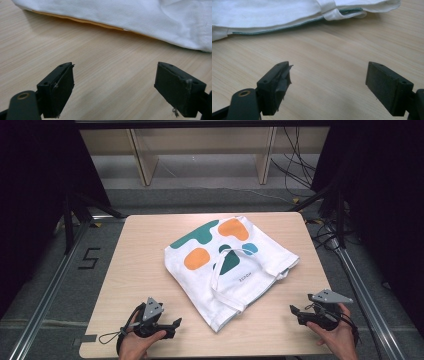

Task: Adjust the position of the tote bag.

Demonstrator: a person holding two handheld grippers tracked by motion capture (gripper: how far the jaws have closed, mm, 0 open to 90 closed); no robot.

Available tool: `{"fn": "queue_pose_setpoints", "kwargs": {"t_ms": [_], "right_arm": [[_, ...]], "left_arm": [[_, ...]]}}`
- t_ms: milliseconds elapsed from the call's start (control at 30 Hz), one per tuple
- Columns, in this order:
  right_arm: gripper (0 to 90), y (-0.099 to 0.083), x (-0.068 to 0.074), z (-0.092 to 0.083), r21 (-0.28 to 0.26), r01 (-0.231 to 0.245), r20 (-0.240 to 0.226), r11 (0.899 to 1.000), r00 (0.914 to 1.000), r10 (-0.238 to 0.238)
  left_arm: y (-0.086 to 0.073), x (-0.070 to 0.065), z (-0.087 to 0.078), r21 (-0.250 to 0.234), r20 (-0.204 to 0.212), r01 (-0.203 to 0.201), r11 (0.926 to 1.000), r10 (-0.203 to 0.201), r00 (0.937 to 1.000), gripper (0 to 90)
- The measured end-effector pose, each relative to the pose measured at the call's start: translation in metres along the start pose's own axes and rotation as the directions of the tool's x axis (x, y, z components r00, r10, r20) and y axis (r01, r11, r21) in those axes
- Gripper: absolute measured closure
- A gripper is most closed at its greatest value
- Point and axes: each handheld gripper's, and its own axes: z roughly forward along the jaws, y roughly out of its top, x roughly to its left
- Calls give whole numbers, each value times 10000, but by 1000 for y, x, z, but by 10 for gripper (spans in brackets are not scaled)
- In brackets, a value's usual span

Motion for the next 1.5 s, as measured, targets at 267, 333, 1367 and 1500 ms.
{"fn": "queue_pose_setpoints", "kwargs": {"t_ms": [267, 333, 1367, 1500], "right_arm": [[214, -1, 0, 0, 72, 119, -9, 9999, 9999, -119], [214, 0, 1, 1, 173, -78, -85, 9998, 9999, 80], [232, -1, 1, 4, 676, 165, -223, 9976, 9996, -150], [232, -2, 2, 4, 473, 405, 9, 9981, 9992, -406]], "left_arm": [[3, -10, 3, -167, 182, 12, 9999, -9, 9998, 198], [4, -11, 4, -24, 257, -211, 9998, 211, 9994, 210], [38, -92, 36, -845, 1375, -1060, 9908, 1170, 9836, 386], [42, -102, 46, -834, 1383, -1277, 9883, 1384, 9807, 376]]}}
